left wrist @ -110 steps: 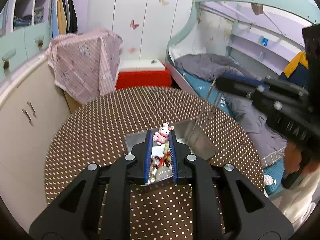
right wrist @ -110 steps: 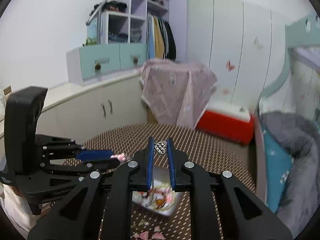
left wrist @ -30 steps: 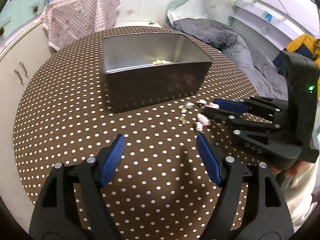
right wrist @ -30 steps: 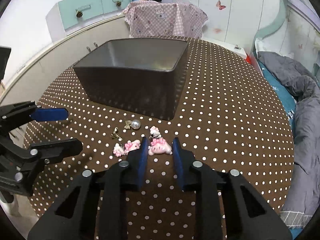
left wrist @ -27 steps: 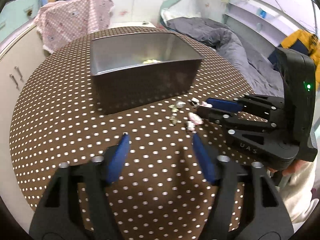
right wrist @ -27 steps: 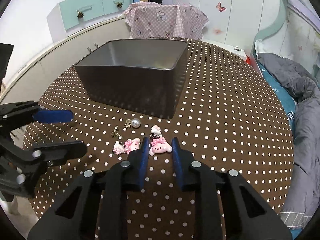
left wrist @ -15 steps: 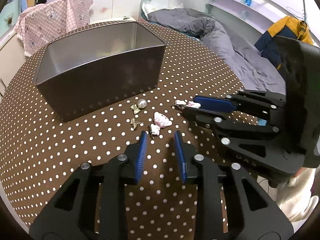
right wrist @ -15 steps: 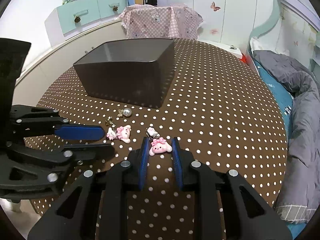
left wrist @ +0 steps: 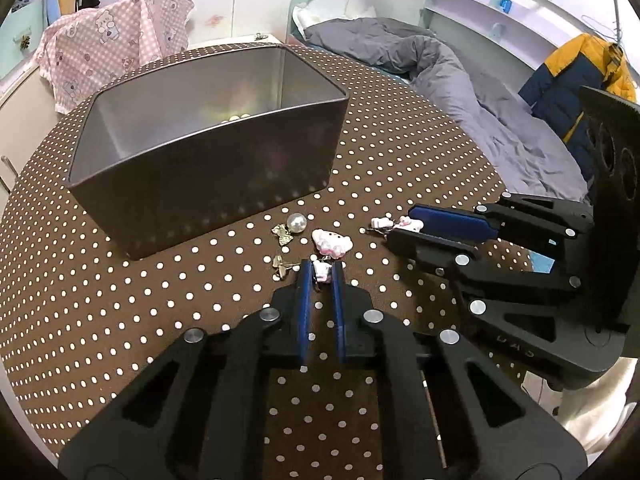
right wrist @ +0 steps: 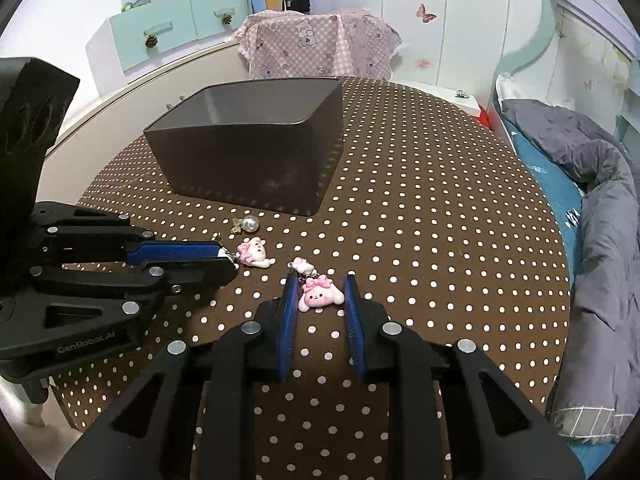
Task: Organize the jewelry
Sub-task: 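Grasp the pink pig charm with the right tool while the left grasps a small charm, then lower both charms into the grey box and open both tools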
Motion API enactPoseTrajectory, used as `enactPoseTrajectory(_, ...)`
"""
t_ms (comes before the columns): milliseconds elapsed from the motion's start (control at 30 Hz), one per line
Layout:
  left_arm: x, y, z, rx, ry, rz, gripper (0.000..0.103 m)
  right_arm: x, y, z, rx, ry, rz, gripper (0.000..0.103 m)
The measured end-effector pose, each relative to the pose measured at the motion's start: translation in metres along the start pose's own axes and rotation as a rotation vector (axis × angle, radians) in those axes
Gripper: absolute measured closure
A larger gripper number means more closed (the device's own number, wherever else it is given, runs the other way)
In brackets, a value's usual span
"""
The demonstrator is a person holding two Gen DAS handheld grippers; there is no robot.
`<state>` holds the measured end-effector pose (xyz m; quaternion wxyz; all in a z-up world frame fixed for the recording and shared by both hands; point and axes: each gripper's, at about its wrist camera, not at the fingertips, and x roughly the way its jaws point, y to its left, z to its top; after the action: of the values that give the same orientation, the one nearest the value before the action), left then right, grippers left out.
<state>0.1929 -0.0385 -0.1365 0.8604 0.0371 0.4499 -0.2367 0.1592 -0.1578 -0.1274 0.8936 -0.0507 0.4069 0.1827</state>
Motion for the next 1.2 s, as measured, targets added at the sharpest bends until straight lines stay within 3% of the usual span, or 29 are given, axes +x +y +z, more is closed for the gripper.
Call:
enactPoseTrajectory(167,-0.001,0.002,0.000,-0.005,-0.002,0.000,0.093,-0.001,-0.002,0.002,0.008,-0.004,-0.009,0.082)
enactPoseTrajectory(200,-0.002,0.003,0.000,-0.005,-0.004,-0.001,0.093,-0.002,-0.003,0.003,0.010,-0.006,-0.013,0.086)
enactPoseTrajectory(733,-0.028,0.008,0.006,-0.010,-0.079,0.009,0.093,-0.017,-0.005,0.014,0.017,-0.052,-0.034,0.086)
enactPoseTrajectory(1200,-0.056,0.029,0.020,-0.049,-0.164,0.044,0.093,-0.032,0.012,0.052,-0.059,-0.147,-0.034,0.086)
